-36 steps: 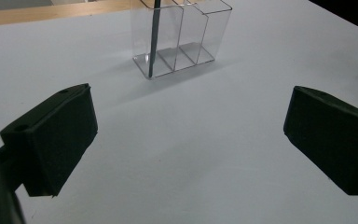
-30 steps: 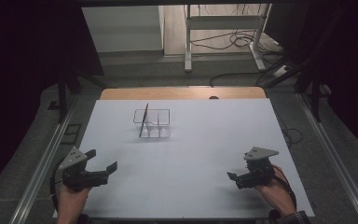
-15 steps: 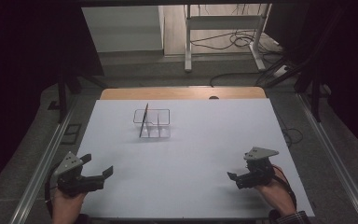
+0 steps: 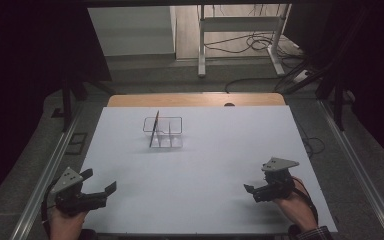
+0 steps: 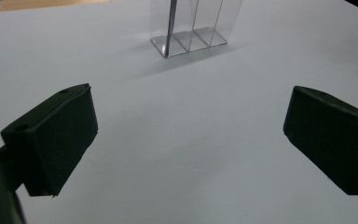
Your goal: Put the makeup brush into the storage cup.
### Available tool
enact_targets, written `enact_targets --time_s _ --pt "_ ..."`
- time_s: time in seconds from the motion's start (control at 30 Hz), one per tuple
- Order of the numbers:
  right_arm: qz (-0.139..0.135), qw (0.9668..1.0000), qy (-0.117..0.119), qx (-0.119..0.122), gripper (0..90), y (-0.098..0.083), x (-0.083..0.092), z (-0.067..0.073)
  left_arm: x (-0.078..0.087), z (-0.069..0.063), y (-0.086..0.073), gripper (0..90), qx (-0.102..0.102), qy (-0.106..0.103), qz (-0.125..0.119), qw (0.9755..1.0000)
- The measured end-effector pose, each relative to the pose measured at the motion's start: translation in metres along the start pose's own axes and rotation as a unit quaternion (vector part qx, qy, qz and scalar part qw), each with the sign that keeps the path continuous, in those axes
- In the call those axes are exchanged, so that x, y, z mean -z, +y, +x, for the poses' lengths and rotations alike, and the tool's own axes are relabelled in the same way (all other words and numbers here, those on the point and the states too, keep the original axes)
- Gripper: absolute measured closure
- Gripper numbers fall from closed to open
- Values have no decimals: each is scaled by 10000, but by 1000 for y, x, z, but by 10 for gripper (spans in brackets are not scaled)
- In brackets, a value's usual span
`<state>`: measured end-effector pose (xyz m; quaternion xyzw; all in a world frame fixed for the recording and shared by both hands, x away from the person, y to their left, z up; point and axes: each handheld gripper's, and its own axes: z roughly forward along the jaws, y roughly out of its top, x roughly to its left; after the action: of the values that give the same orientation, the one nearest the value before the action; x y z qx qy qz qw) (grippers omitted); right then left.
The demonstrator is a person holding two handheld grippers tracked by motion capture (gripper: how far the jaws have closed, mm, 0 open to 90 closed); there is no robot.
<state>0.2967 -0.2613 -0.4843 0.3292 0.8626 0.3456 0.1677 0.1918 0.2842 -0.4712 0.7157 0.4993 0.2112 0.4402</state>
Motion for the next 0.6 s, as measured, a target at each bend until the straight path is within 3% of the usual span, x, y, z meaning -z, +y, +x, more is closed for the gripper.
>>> enact_targets --time_s 0.6 --pt "-8 10000 -7 -26 8 0 0 0 7 -3 -7 35 -74 67 156 9998"
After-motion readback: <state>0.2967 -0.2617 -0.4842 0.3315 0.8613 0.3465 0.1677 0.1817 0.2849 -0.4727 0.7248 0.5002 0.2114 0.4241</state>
